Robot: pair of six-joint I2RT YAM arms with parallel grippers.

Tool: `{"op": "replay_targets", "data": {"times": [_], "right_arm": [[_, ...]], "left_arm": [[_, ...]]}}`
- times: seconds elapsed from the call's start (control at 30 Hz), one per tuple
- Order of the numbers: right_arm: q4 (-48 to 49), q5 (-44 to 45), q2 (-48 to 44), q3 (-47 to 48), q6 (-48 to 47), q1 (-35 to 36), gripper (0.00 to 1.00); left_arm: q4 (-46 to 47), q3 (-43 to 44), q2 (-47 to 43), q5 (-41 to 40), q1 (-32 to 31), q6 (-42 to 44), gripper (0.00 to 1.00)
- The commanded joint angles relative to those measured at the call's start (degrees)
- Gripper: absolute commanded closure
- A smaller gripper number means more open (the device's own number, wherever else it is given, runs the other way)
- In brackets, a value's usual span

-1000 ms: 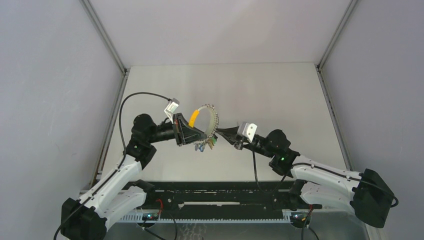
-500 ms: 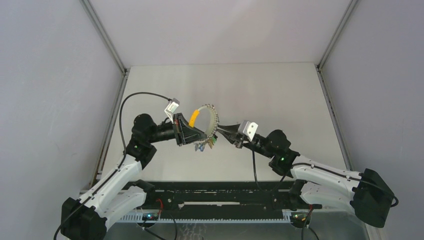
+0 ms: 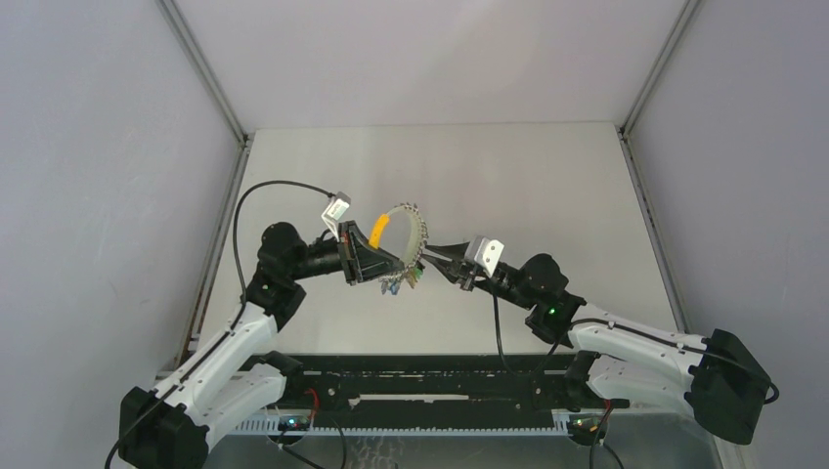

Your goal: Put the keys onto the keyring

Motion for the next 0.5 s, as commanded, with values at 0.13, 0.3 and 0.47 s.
{"op": "replay_targets", "data": {"times": [0.13,0.3,0.47], "right_arm": [[2.84,0.22,0.16,0.84,1.48,0.99,0.75],[3.39,2.18,0.63,0.82,2.17,1.42,0.75],[4.52,4.17,0.86,0.78,2.54,1.91,0.79]], "left_arm": [[1.77,1.52,-2.03,-1.66,-0.26,0.84,1.0],[1.76,1.47,-2.51,-2.19,-0.3,0.74,1.0],[1.76,1.31,-2.89,-2.18,-0.4,0.7,1.0]]}}
